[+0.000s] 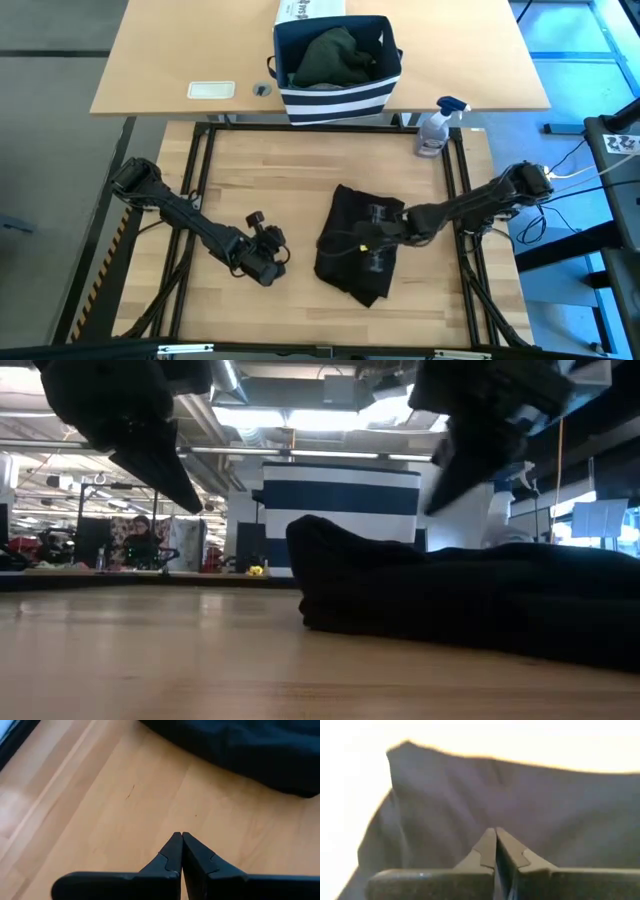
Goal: Fold Laundry from Bin
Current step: Fold the black shirt
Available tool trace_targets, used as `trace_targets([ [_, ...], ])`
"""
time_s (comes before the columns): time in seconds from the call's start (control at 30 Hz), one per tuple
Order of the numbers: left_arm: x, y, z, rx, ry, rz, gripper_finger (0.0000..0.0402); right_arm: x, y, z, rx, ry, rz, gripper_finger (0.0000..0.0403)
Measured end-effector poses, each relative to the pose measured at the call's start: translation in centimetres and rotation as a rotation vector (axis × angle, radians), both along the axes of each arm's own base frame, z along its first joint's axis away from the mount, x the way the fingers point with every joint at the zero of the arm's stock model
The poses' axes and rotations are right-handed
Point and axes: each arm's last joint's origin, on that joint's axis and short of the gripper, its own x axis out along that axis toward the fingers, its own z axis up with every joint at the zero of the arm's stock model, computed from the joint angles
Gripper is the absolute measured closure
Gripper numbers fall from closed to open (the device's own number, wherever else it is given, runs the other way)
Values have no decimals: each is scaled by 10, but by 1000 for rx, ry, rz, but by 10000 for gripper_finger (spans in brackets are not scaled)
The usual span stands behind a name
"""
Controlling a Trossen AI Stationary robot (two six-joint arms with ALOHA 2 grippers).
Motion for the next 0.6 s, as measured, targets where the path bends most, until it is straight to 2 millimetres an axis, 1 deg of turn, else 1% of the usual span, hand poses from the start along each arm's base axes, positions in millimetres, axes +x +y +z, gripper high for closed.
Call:
trace_targets([
  [0.07,1,-1,0,-6,-13,-1,401,5,4,-6,39,-112,-26,402],
  [0.13,2,-2,1,-4,-34,1,401,10,5,-17,55,-138,-58,402],
  [0.23,3,-3,2,-7,-49,1,401,11,5,-40,30,-60,-103,402],
  [0.33,2,-4,2,-5,-46,-6,401,15,7,-53,45,-20,-91,402],
  [0.43,3,-4,2,3,-43,-23,401,14,9,-69,77,71,-52,402],
  [0.47,3,-5,2,5,-45,-29,401,12,9,-73,78,108,-47,402],
  [0.53,4,-5,3,13,-40,-42,401,9,9,-75,95,163,-51,402],
  [0.6,4,-5,3,21,-34,-55,401,2,11,-76,95,239,-62,402],
])
